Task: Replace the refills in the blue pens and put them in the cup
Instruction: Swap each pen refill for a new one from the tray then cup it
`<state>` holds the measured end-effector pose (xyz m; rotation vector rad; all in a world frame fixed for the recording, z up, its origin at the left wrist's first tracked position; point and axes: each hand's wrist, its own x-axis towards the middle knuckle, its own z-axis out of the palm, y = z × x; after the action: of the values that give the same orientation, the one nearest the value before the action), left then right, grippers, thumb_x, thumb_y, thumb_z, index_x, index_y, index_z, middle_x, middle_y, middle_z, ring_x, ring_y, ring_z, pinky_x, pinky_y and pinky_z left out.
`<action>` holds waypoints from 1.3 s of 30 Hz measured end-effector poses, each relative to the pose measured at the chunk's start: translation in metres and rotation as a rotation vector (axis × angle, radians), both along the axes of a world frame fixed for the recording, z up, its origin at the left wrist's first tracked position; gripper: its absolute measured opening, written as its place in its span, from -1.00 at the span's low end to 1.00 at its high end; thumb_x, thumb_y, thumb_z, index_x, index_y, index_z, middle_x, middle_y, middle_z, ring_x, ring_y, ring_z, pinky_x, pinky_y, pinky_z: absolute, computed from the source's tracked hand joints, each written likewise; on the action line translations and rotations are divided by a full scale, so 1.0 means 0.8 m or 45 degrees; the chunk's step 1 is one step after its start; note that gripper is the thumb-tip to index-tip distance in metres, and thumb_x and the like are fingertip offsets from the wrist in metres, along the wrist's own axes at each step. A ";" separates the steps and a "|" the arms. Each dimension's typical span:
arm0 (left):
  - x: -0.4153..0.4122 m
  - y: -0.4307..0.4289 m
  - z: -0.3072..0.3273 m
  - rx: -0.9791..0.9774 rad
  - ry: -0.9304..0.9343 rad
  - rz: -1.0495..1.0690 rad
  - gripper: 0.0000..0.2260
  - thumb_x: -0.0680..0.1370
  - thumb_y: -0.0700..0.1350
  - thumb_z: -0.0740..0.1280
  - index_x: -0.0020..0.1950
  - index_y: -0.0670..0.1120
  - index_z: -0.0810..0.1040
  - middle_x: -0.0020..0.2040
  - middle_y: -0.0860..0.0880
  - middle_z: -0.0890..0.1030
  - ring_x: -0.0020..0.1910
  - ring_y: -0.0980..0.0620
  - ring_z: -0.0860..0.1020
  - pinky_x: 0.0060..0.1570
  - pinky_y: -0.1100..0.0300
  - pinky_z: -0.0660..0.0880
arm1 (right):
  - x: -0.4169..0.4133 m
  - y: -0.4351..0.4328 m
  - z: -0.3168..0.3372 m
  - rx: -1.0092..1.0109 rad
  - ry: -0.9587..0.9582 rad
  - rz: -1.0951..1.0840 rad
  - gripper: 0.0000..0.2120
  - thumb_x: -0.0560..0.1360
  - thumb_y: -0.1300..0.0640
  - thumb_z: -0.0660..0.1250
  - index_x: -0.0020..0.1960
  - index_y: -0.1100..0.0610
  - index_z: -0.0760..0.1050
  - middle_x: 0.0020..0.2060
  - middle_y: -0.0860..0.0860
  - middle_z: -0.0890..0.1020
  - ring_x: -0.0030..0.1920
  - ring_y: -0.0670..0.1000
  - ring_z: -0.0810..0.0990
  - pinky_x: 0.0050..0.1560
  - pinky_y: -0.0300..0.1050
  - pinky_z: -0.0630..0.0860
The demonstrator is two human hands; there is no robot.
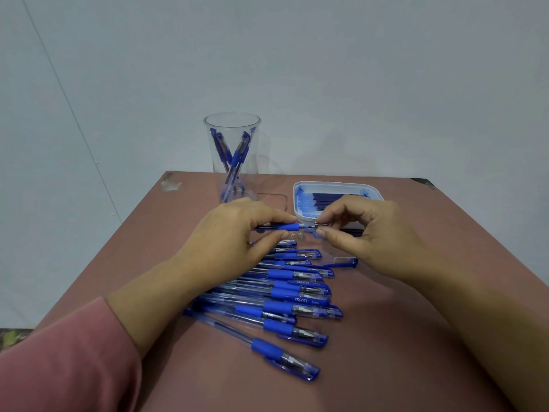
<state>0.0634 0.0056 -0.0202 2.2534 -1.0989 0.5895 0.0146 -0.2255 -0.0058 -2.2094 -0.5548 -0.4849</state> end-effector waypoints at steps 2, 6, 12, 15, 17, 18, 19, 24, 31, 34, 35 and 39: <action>0.000 0.000 0.000 -0.001 -0.006 -0.002 -0.71 0.53 0.14 0.25 0.19 0.14 0.61 -0.13 0.28 0.56 -0.14 0.21 0.53 -0.14 0.12 0.57 | 0.000 0.001 0.000 -0.002 -0.036 -0.010 -0.76 0.41 0.25 0.48 -0.12 -0.09 0.57 -0.17 -0.17 0.63 -0.18 -0.15 0.60 -0.12 -0.42 0.47; 0.002 0.001 0.000 -0.012 -0.021 0.000 -0.68 0.52 0.17 0.22 0.20 0.14 0.61 -0.14 0.32 0.52 -0.14 0.22 0.52 -0.13 0.14 0.57 | 0.000 -0.006 0.003 0.017 -0.064 -0.060 -0.85 0.41 0.25 0.48 -0.10 0.04 0.61 -0.24 -0.14 0.64 -0.19 -0.16 0.60 -0.13 -0.44 0.45; 0.000 -0.001 -0.001 -0.024 -0.014 -0.020 -0.70 0.52 0.15 0.24 0.19 0.14 0.61 -0.12 0.33 0.52 -0.14 0.22 0.53 -0.13 0.15 0.56 | 0.002 -0.001 -0.002 -0.017 -0.037 0.006 -0.74 0.40 0.26 0.49 -0.13 -0.09 0.56 -0.21 -0.17 0.64 -0.18 -0.16 0.61 -0.11 -0.41 0.48; -0.003 -0.003 -0.001 -0.024 -0.008 -0.035 -0.71 0.52 0.14 0.26 0.17 0.13 0.62 -0.12 0.33 0.53 -0.15 0.21 0.53 -0.13 0.15 0.54 | 0.005 0.005 -0.008 -0.002 -0.059 0.019 -0.72 0.40 0.23 0.50 -0.12 -0.13 0.55 -0.21 -0.17 0.64 -0.20 -0.14 0.61 -0.10 -0.35 0.51; -0.003 -0.003 -0.001 -0.015 -0.006 -0.029 -0.70 0.52 0.14 0.25 0.18 0.14 0.62 -0.11 0.32 0.54 -0.15 0.21 0.53 -0.13 0.14 0.54 | 0.006 0.007 -0.010 0.000 -0.074 0.018 -0.72 0.40 0.22 0.50 -0.12 -0.16 0.55 -0.19 -0.17 0.64 -0.20 -0.14 0.62 -0.10 -0.34 0.52; -0.003 -0.003 -0.001 -0.011 -0.003 -0.025 -0.70 0.52 0.15 0.25 0.18 0.14 0.61 -0.11 0.31 0.55 -0.15 0.21 0.53 -0.14 0.13 0.55 | 0.006 0.007 -0.010 -0.011 -0.083 0.020 -0.72 0.41 0.20 0.50 -0.11 -0.17 0.54 -0.20 -0.17 0.64 -0.19 -0.14 0.61 -0.10 -0.35 0.51; -0.003 -0.002 -0.002 -0.008 0.001 -0.022 -0.71 0.52 0.15 0.25 0.18 0.15 0.61 -0.11 0.30 0.56 -0.15 0.20 0.54 -0.14 0.12 0.56 | 0.008 0.007 -0.013 -0.038 -0.096 0.019 -0.74 0.42 0.18 0.49 -0.10 -0.17 0.54 -0.22 -0.17 0.63 -0.18 -0.14 0.61 -0.11 -0.36 0.50; -0.004 -0.004 -0.001 -0.005 0.005 -0.023 -0.70 0.52 0.14 0.25 0.19 0.14 0.61 -0.10 0.23 0.62 -0.16 0.19 0.54 -0.16 0.08 0.57 | 0.012 0.006 -0.018 -0.176 -0.090 -0.002 -0.88 0.52 -0.05 0.30 -0.03 -0.07 0.58 -0.20 -0.15 0.64 -0.14 -0.12 0.60 -0.15 -0.26 0.50; -0.004 -0.002 -0.001 -0.009 -0.030 -0.022 -0.70 0.53 0.14 0.24 0.19 0.11 0.62 -0.12 0.30 0.54 -0.16 0.21 0.53 -0.15 0.12 0.56 | 0.015 0.003 -0.020 -0.283 -0.274 0.019 -0.81 0.49 0.08 0.41 0.06 -0.07 0.48 -0.14 -0.25 0.54 -0.12 -0.17 0.54 -0.08 -0.28 0.49; -0.004 -0.003 0.000 -0.012 -0.020 -0.021 -0.70 0.53 0.14 0.25 0.19 0.12 0.61 -0.12 0.22 0.61 -0.17 0.18 0.54 -0.17 0.09 0.56 | 0.017 0.002 -0.020 -0.296 -0.287 0.024 -0.80 0.54 -0.06 0.27 0.02 0.04 0.57 -0.19 -0.16 0.57 -0.15 -0.16 0.53 -0.13 -0.31 0.45; -0.004 -0.003 0.000 -0.014 -0.020 -0.024 -0.70 0.53 0.14 0.25 0.19 0.12 0.61 -0.12 0.23 0.61 -0.17 0.18 0.54 -0.17 0.09 0.56 | 0.017 0.001 -0.020 -0.289 -0.263 0.034 -0.76 0.53 -0.11 0.26 0.05 0.01 0.57 -0.19 -0.18 0.57 -0.15 -0.18 0.54 -0.12 -0.34 0.45; -0.004 -0.003 -0.001 -0.022 -0.028 -0.024 -0.70 0.53 0.13 0.26 0.19 0.11 0.62 -0.10 0.32 0.53 -0.16 0.21 0.53 -0.14 0.12 0.57 | 0.014 0.000 -0.021 -0.239 -0.247 0.014 -0.70 0.45 -0.08 0.40 0.15 -0.16 0.44 -0.16 -0.23 0.54 -0.11 -0.16 0.56 -0.06 -0.31 0.50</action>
<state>0.0602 0.0033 -0.0206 2.2244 -1.1199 0.6152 0.0261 -0.2254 -0.0226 -2.3496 -0.7414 -0.6699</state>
